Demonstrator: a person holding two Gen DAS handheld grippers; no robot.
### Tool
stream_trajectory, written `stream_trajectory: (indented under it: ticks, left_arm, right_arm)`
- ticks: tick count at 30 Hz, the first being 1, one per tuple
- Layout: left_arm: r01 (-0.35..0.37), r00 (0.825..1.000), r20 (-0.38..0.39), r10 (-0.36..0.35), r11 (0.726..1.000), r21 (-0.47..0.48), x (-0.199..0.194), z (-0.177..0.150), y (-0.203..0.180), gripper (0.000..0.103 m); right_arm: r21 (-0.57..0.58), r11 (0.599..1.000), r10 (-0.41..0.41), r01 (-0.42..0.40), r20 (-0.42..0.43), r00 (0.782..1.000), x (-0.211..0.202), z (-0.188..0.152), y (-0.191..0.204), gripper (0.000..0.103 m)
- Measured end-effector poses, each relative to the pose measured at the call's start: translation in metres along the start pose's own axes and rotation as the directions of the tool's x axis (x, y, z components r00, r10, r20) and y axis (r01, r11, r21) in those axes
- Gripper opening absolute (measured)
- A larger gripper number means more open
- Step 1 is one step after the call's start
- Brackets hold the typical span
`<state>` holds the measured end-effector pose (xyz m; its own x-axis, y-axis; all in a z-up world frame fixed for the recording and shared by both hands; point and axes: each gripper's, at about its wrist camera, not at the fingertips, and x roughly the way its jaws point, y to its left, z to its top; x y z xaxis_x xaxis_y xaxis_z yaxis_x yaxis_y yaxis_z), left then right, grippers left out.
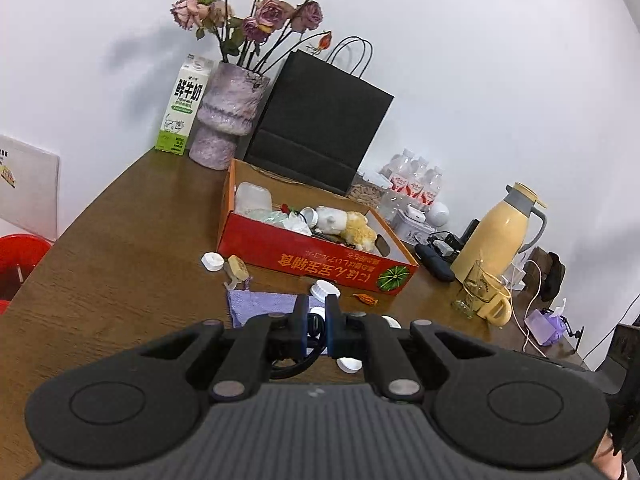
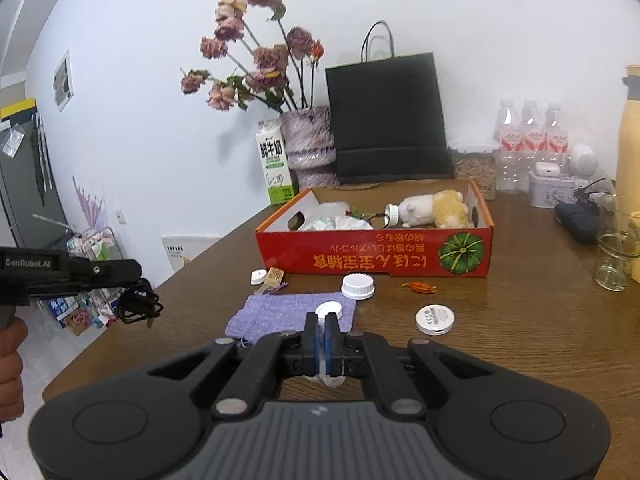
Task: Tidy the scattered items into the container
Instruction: 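Carry cord and cap into the box and open both tools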
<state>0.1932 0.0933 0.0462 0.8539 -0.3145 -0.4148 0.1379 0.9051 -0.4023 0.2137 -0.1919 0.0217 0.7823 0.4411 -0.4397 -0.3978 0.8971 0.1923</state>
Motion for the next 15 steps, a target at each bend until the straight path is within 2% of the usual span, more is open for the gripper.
stream_trajectory:
  ticks: [4,8,15]
  left_arm:
    - [0.005,1.000,0.004,-0.006,0.999,0.038,0.007,0.013,-0.008,0.008]
    - [0.015,1.000,0.025,-0.017,0.995,0.103,0.027,0.042,-0.018,0.008]
    - [0.043,0.999,-0.002,-0.043,0.987,0.155,0.099,0.110,-0.021,0.008]
  right_arm:
    - [-0.027,0.999,-0.022,0.023,0.034,0.999,-0.012,0.009,-0.001,0.002]
    - [-0.052,0.997,-0.055,0.059,0.080,0.995,-0.011,0.031,-0.009,0.002]
    - [-0.076,0.995,-0.054,0.062,0.109,0.993,0.039,0.100,-0.031,0.002]
